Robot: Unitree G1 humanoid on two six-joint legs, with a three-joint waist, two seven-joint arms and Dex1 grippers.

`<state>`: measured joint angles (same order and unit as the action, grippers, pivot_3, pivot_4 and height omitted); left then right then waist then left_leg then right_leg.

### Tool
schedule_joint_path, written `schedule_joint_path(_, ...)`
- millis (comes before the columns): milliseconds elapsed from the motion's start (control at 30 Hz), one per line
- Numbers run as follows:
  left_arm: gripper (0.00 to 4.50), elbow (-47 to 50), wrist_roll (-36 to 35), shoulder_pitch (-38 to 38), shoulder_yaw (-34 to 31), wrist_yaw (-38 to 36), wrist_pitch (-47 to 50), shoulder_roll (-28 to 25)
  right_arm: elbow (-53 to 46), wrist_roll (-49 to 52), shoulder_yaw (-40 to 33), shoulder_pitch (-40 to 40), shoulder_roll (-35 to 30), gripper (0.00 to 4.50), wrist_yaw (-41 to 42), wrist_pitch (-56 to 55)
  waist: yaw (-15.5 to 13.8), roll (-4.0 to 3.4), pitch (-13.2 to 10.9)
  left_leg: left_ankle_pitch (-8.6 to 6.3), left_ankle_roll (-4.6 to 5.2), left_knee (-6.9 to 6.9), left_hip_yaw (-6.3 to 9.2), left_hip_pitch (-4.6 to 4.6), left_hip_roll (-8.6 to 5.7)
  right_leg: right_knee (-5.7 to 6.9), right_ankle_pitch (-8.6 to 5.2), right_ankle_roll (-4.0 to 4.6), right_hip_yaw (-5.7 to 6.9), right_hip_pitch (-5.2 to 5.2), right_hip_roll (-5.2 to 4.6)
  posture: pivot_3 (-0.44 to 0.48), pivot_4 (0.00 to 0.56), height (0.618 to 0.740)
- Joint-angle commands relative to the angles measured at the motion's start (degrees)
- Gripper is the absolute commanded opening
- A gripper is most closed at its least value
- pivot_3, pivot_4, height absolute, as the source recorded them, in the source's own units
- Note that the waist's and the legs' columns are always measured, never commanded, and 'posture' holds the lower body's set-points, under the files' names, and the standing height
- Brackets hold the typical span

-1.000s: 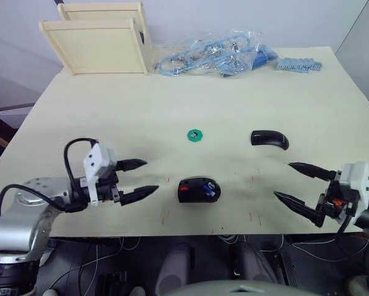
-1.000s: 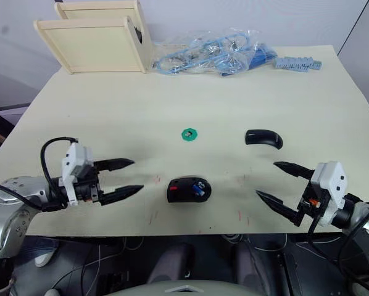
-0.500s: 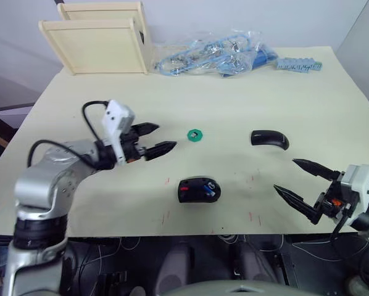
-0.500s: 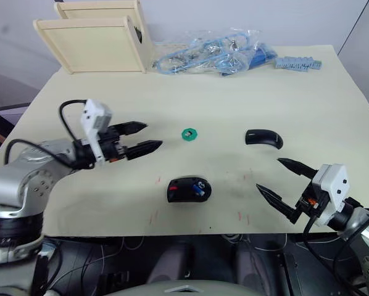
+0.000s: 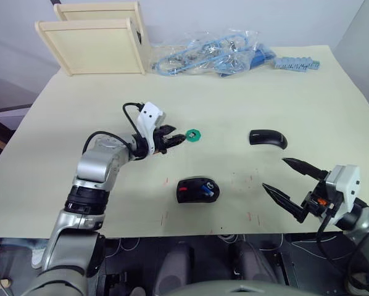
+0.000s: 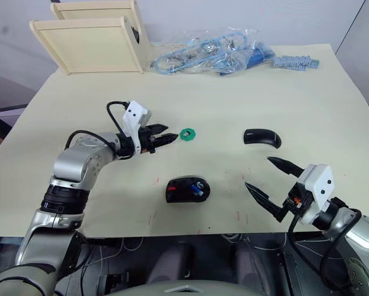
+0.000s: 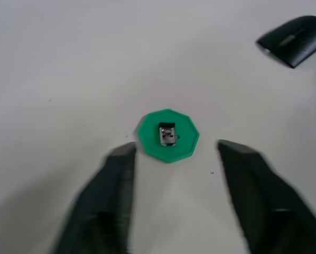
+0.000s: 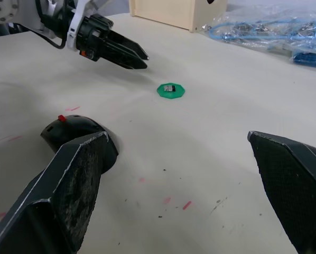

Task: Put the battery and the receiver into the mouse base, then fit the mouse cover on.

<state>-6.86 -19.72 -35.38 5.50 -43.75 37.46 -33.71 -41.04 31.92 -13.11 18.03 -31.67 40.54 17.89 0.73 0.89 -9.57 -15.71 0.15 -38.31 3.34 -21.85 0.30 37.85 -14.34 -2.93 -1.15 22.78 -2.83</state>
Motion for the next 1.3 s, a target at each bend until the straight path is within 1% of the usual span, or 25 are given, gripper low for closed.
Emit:
schedule_joint_path(33,1.24,-4.6,2.6,-3.3,1.7,-3.8,-4.6,0.0,0.2,-0.6,0.5,0.1,0.8,4.5,0.1,-2.5,0.0,0.0,0.0,0.0,0.0,0.0,0.0,0.01,0.0,0.0,0.0,0.0,0.0,0.0,0.0,0.0,0.15,0.74)
schedule_joint_path(100,1.24,-6.3,3.8,-4.1,2.8,-5.2,-6.2,0.6,0.5,-0.9,0.8,0.2,1.0,4.5,0.0,-3.0,0.0,0.0,0.0,0.0,0.0,0.0,-0.01,-0.01,0.0,-0.01,0.0,0.0,0.0,0.0,0.0,0.0,0.15,0.74)
schedule_joint_path(233,1.24,-10.0,6.2,-6.1,3.6,-5.5,-8.6,2.5,0.6,-1.1,0.8,0.6,1.3,4.5,0.0,-3.8,0.0,0.0,0.0,0.0,0.0,-0.01,0.01,-0.01,-0.01,0.0,0.0,0.0,0.01,0.0,0.0,0.0,0.15,0.74)
schedule_joint_path(600,1.24,-17.1,12.1,-9.4,4.8,-4.8,-12.2,6.2,1.1,-2.0,1.0,1.8,2.0,4.5,-0.2,-5.0,0.0,0.0,0.0,0.0,0.0,-0.02,0.0,-0.01,-0.01,0.01,0.0,-0.01,0.01,0.0,0.0,0.0,0.15,0.74)
schedule_joint_path(933,1.24,-21.0,14.5,-10.3,4.1,-3.9,-14.6,8.4,1.3,-2.4,1.4,1.9,2.3,4.5,-0.5,-5.6,0.0,0.0,0.0,0.0,0.0,-0.02,0.02,-0.02,-0.01,0.02,0.0,-0.01,0.02,0.0,0.0,0.0,0.15,0.74)
schedule_joint_path(1300,1.24,-24.0,16.8,-11.1,4.6,-3.5,-16.8,9.6,0.4,-2.2,0.9,2.8,2.3,4.5,-1.2,-5.6,0.0,0.0,0.0,0.0,0.0,-0.02,0.02,-0.01,-0.01,0.03,0.0,-0.01,0.02,0.0,0.0,0.0,0.15,0.74)
